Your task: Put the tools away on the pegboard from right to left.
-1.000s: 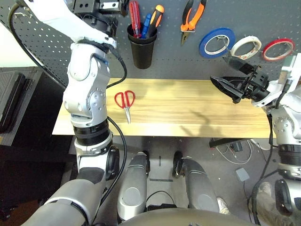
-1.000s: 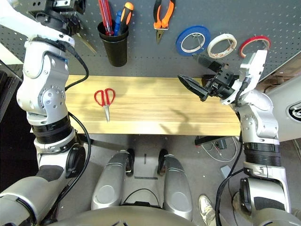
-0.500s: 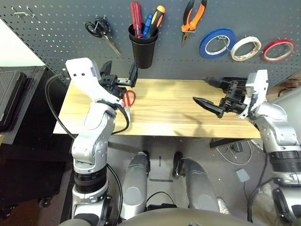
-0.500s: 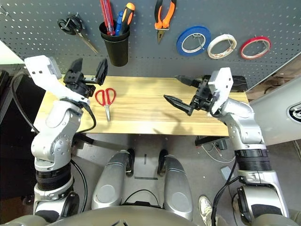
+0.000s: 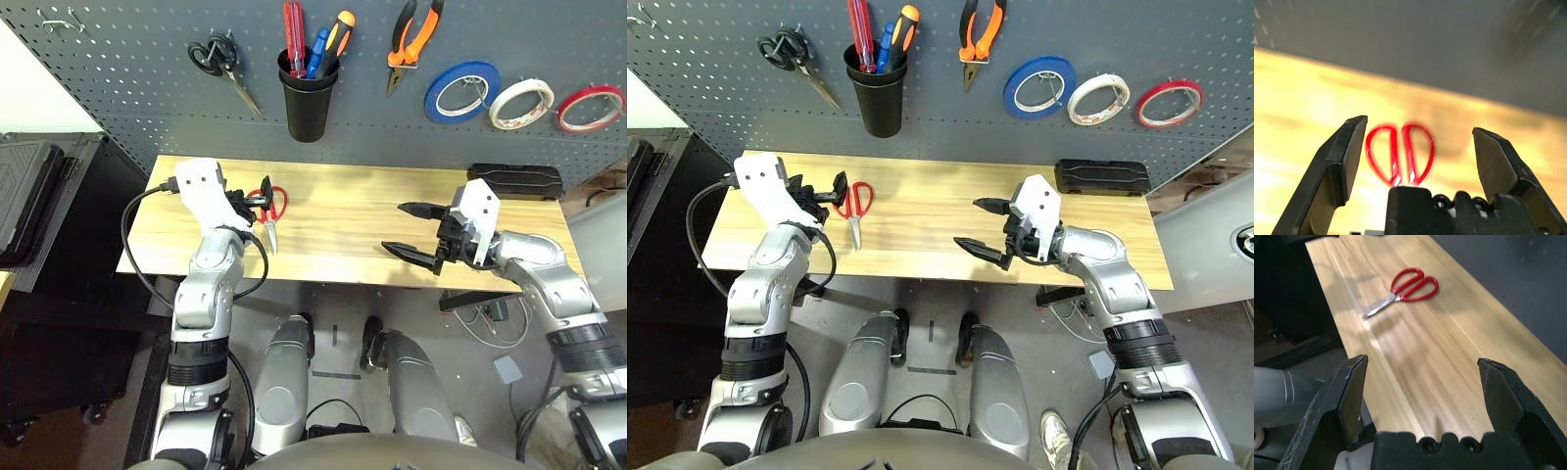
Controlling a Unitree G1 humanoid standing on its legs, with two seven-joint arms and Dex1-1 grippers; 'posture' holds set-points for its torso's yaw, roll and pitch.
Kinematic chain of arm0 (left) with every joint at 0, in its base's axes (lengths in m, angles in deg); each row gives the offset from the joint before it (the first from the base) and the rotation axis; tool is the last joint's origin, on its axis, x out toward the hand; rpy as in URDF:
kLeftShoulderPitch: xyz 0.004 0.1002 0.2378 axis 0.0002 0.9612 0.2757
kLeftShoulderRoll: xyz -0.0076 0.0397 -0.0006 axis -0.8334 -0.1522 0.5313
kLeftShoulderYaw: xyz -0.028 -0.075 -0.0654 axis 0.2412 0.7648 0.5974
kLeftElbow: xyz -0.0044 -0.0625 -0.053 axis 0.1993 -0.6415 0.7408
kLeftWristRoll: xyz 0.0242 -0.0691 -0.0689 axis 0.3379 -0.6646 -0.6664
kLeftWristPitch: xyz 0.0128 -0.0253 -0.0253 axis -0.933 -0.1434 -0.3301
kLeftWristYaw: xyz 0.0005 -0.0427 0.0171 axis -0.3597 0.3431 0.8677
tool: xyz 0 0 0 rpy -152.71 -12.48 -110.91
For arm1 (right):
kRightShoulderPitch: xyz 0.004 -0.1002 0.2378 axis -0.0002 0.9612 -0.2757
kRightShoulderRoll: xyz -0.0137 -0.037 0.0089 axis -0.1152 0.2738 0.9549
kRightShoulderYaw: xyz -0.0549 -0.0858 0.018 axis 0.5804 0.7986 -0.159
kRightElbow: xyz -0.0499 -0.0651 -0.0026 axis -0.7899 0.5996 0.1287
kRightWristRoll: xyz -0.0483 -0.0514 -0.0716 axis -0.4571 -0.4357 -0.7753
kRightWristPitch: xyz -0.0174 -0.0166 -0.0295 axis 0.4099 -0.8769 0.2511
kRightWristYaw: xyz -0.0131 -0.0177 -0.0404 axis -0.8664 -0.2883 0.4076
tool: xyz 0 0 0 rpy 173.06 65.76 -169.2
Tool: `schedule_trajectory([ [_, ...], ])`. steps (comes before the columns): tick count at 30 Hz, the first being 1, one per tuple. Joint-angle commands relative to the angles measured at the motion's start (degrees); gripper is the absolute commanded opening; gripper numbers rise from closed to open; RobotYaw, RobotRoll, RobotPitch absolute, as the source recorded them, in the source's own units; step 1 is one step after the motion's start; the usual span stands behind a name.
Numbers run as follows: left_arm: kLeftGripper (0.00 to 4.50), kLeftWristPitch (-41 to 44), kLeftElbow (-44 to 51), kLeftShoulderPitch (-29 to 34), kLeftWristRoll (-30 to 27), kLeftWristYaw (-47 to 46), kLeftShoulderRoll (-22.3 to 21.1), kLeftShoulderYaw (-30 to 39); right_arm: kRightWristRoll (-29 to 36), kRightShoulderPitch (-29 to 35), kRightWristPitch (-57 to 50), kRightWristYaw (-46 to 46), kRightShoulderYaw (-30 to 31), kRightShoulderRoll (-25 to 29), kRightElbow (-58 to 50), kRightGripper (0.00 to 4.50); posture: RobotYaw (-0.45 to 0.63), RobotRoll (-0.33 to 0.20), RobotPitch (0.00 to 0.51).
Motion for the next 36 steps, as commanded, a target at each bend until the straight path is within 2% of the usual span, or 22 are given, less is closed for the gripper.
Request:
schedule_trajectory([
  [1, 4.48, -0.1, -7.4, -1.1, 1.6, -0.1, -0.6, 0.1, -2.3, 0.1, -2.1, 1.5, 2.0, -0.4, 1.1, 4.5, 0.19, 0.0, 0.304],
  [8, 4.48, -7.0, -22.4, -7.0, 2.9, -1.5, -1.2, 2.0, -4.6, -1.0, -3.0, 2.9, 3.5, -1.3, 2.7, 4.5, 0.18, 0.0, 0.317],
  [21, 4.48, -21.1, -58.6, -23.5, 4.0, -6.0, -3.8, 5.3, -5.7, -4.5, -4.3, 3.6, 4.5, -2.6, 4.0, 4.5, 0.15, 0.0, 0.3],
  [27, 4.48, -21.8, -67.0, -26.8, 4.5, -7.1, -3.4, 5.0, -5.3, -4.4, -5.4, 4.0, 3.8, -2.2, 1.9, 4.5, 0.12, 0.0, 0.292],
  [35, 4.48, -21.4, -71.3, -27.8, 4.1, -7.3, -2.9, 5.2, -4.8, -4.8, -7.0, 4.9, 3.2, -1.9, -0.7, 4.5, 0.1, 0.0, 0.284],
  [36, 4.12, -21.3, -71.7, -27.8, 4.1, -7.2, -2.9, 5.2, -4.7, -4.9, -7.1, 4.9, 3.1, -1.8, -1.0, 4.5, 0.1, 0.0, 0.283],
])
